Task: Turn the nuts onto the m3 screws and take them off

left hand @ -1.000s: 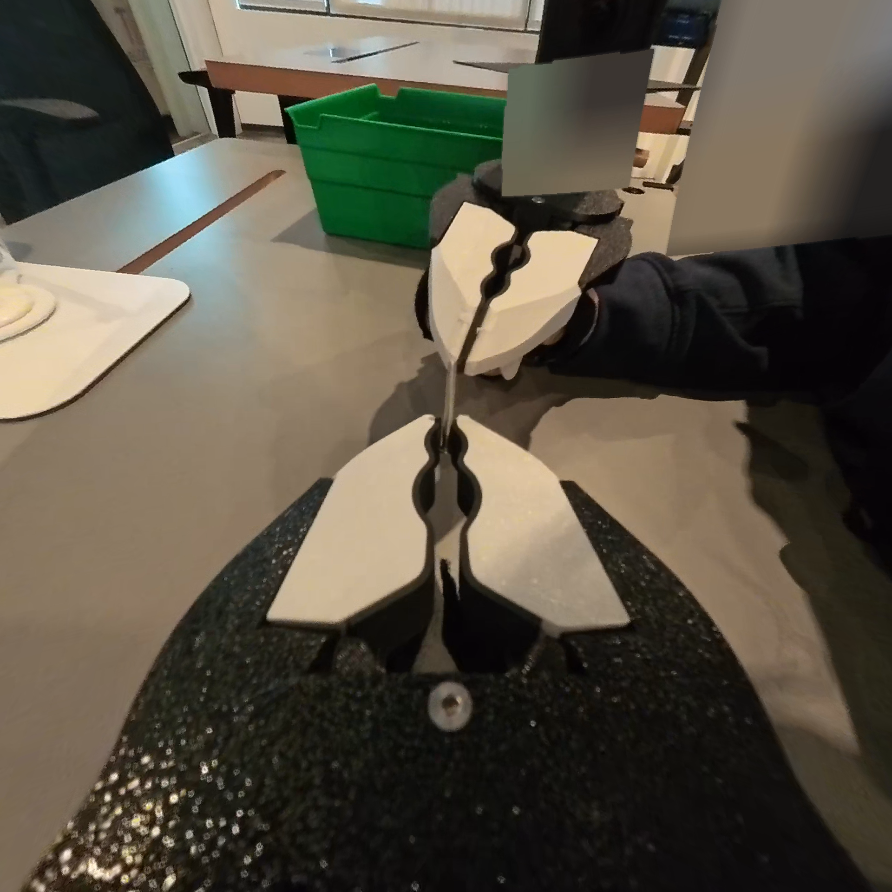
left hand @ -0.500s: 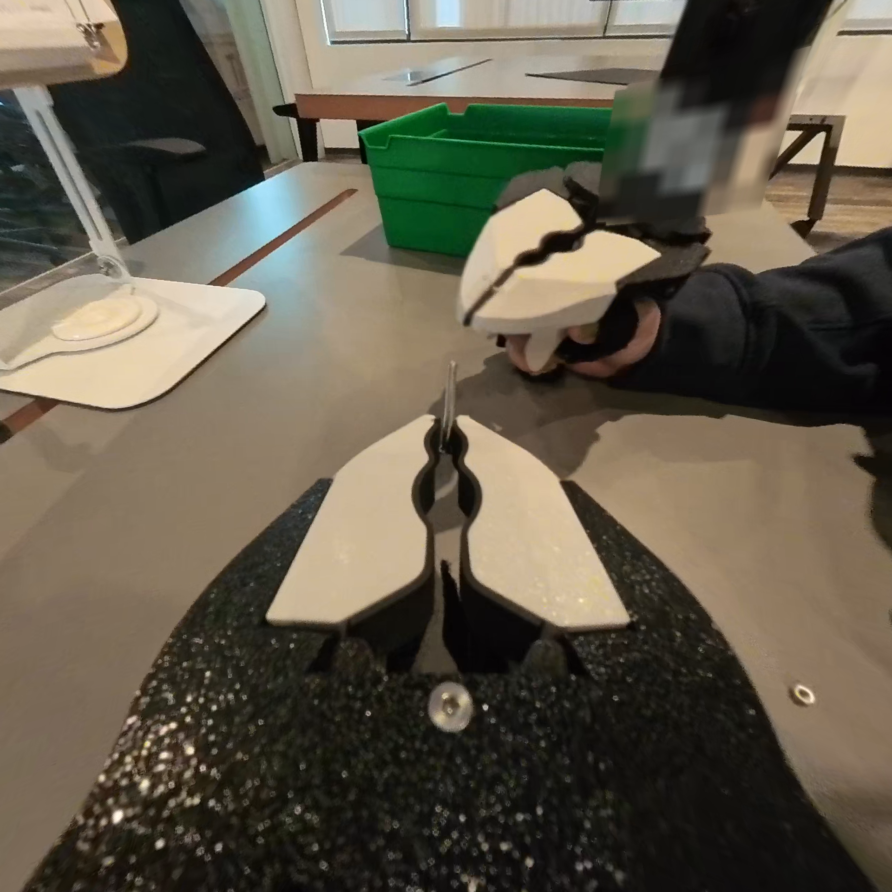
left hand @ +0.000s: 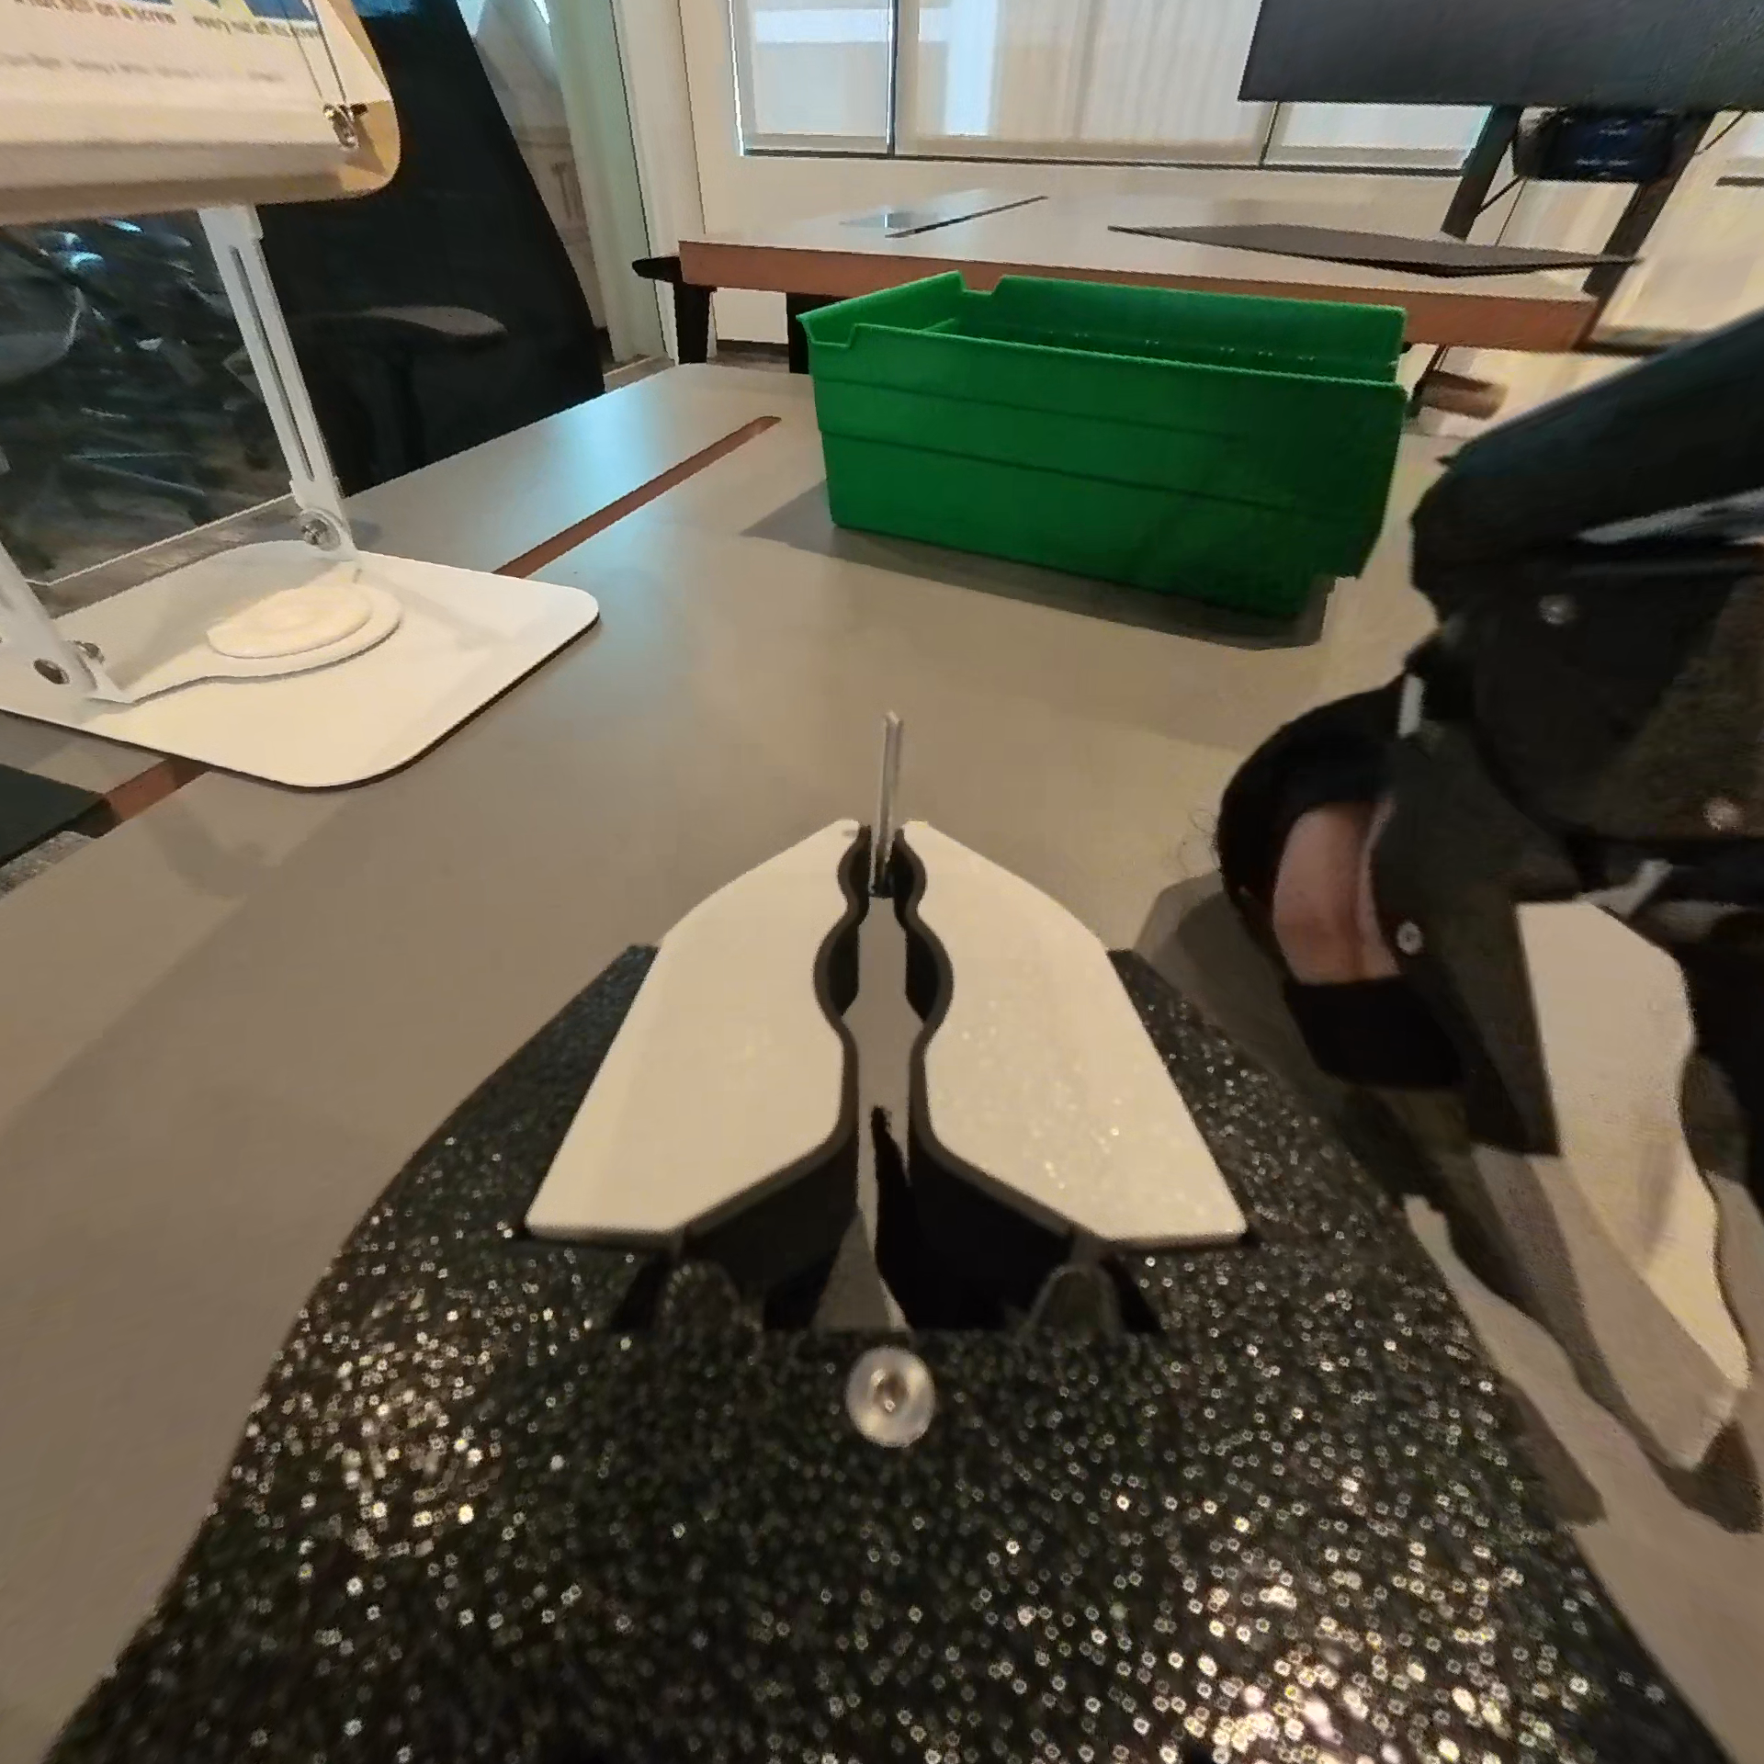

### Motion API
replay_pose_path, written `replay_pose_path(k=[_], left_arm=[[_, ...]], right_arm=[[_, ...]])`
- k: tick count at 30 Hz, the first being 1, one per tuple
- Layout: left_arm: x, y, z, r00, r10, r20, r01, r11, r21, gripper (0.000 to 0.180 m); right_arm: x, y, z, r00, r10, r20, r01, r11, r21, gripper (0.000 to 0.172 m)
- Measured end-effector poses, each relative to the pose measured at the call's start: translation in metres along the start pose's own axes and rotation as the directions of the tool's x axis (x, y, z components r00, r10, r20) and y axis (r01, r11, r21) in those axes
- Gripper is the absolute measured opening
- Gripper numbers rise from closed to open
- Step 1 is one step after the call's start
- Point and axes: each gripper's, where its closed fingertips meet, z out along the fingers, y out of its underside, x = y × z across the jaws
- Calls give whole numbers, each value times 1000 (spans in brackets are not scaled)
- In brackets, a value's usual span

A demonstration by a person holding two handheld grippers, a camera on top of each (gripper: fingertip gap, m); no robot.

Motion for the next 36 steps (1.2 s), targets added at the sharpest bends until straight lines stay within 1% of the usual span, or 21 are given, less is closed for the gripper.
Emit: replay_pose_path(k=[3, 8, 14, 21, 24, 26, 28, 30, 33, 35, 36], left_arm=[[1, 2, 2, 1000, 9, -5, -9, 1000, -17, 4], [4, 5, 4, 1000, 28, -11, -29, 999, -39, 4], [5, 6, 5, 999, 35, -16, -36, 998, -46, 4], [6, 6, 5, 999, 36, -17, -37, 998, -45, 4], [6, 6, 4, 999, 37, -22, -38, 998, -43, 3], [9, 6, 5, 998, 37, -42, -39, 998, -43, 3], [14, 5, 5, 997, 40, -72, -43, 998, -40, 3], [18, 6, 6, 994, 45, -101, -50, 998, -44, 4], [27, 8, 8, 987, 56, -148, -66, 996, -59, 3], [33, 10, 10, 981, 67, -181, -80, 994, -68, 3], [36, 10, 10, 978, 71, -196, -87, 994, -72, 3]], right_arm=[[-1, 7, 5, 1000, -16, -3, 16, 998, -68, 17], [1, 11, 5, 1000, 10, 5, -10, 995, -98, 11], [2, 12, 5, 1000, 9, -2, -9, 995, -102, 6], [2, 10, 4, 1000, 15, -3, -15, 996, -91, 4], [13, 0, -9, 998, 44, -43, -44, 999, 3, 5], [24, -6, -26, 993, 78, -86, -69, 992, 105, 5], [36, -14, -47, 984, 123, -127, -90, 967, 239, 5], [48, -20, -72, 971, 177, -161, -103, 917, 386, 4], [62, -28, -107, 947, 249, -203, -88, 807, 584, 4], [69, -30, -124, 928, 284, -243, -56, 747, 662, 5], [71, -30, -128, 918, 293, -266, -36, 730, 682, 4]])
